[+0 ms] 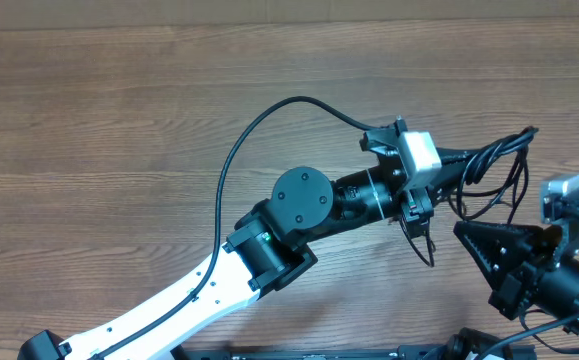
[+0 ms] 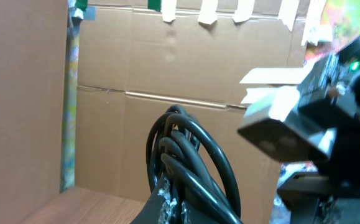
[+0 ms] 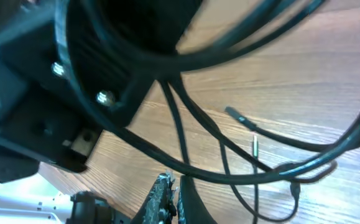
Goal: Untangle cables
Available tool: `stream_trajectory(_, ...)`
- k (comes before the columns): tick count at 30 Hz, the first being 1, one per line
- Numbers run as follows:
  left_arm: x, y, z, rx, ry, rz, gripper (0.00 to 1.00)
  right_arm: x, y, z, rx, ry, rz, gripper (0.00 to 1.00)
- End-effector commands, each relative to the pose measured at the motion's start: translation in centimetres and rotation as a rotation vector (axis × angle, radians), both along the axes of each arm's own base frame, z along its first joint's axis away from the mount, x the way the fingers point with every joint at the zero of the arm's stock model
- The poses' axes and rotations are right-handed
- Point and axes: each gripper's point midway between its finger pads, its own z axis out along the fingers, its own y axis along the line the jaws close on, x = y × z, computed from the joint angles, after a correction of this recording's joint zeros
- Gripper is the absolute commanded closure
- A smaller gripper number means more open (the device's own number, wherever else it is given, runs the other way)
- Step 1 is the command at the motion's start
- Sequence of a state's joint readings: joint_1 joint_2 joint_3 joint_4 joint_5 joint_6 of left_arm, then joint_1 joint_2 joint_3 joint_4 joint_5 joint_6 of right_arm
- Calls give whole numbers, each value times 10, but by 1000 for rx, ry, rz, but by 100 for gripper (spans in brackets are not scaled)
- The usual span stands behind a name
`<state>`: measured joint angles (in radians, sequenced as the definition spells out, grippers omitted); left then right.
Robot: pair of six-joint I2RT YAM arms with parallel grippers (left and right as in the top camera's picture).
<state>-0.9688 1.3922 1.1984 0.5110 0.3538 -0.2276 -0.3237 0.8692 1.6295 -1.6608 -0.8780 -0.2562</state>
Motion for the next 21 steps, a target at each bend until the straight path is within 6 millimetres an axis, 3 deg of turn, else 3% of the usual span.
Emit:
stream_trajectory(1,-1,8,20,-56,15,7,96,0,-3,-1,-44,-22,0,96)
stream_trajectory(3,-1,7,18,-48,14,8,96,0,-3,0,-38,-19,-5,95)
stream_trajectory(4,-1,6,16,-38,8,12,96,1,-3,1,-29,-15,-13,90)
stream_trajectory(5,1,5,11,-7,-16,25,96,3,-4,2,-16,-12,-25,74)
stream_trajectory(7,2,3,3,35,-54,42,96,5,-4,5,-2,-17,-35,67)
stream_trajectory(11,1,-1,-9,90,-74,33,96,11,-6,12,28,-26,-61,43)
stream_trajectory(17,-9,-5,-17,124,-73,-29,96,22,-9,27,106,-35,-122,35)
stream_trajectory(21,-14,-6,-19,131,-83,-58,96,22,1,44,159,-92,-57,32)
